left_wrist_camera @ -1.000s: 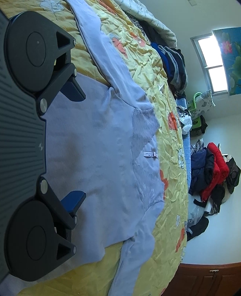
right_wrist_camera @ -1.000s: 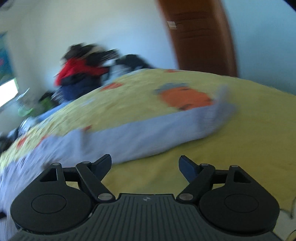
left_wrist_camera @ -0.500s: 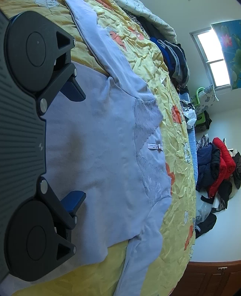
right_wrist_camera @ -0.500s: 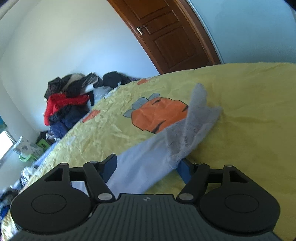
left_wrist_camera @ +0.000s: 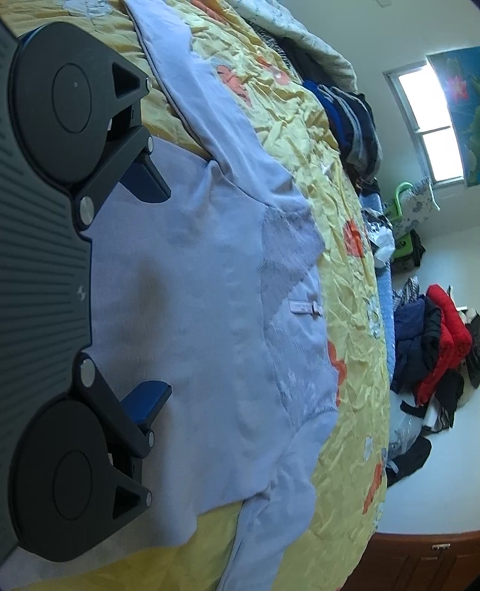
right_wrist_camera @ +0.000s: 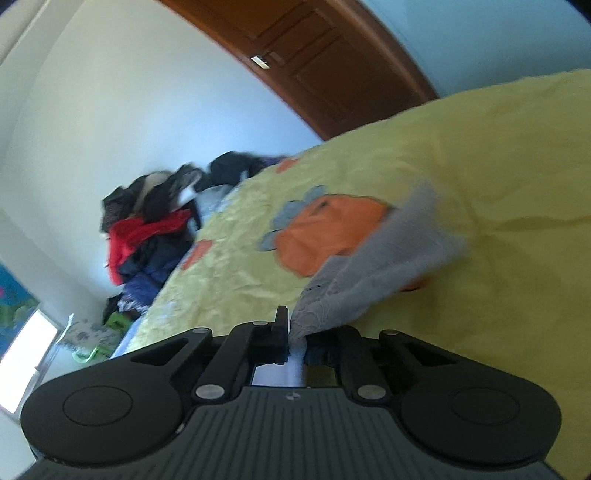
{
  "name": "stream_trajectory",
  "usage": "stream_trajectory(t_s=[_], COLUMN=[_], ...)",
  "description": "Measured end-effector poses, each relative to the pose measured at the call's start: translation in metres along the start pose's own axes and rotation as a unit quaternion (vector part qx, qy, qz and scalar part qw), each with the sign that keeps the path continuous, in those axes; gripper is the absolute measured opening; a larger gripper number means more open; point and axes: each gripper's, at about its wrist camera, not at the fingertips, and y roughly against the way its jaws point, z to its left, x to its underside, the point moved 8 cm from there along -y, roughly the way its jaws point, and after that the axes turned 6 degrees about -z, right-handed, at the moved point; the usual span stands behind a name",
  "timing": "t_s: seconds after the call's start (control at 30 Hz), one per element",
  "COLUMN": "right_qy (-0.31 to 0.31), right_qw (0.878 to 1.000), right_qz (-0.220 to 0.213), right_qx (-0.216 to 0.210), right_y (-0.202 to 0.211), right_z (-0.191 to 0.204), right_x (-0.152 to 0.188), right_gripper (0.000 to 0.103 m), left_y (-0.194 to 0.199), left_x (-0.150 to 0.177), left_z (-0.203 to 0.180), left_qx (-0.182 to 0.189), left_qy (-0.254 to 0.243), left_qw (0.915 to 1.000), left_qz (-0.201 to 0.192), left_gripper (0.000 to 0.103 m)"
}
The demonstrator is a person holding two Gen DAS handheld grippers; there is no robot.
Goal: Fold small clothes
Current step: 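Grasp the sweater sleeve cuff nearest the right tool with the right tool, then carry the held sleeve across the sweater body with the right tool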
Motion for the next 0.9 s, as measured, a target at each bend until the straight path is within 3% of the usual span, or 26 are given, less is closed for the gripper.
stream_trajectory(t_s=[0.33,0.6,0.9], right_qy=[0.032,0.049,0.063], right_qw=[0.994,0.986,0.978], right_qz=[0.063,0.108,0.132], right_qx=[-0.082,-0.115,-0.149], right_y=[-0.003,-0.006,-0.009], right_z=[0.084,0.135,0.188], right_x=[0.038,0.081,0.111], right_gripper=[0.011,0.011,0.011], left_y=[-0.006,-0.012,-0.014], left_x=[0.003,0.008,0.013], left_z=[0.027,0.046,0.070], left_qx=[-0.016,-0.029,-0.037], left_qy=[0.024,0.036,0.056], left_qw=[0.9995,0.9988,0.9975], left_qz=[0.010,0.020,0.022], left_gripper=[0.103,0.103,0.103])
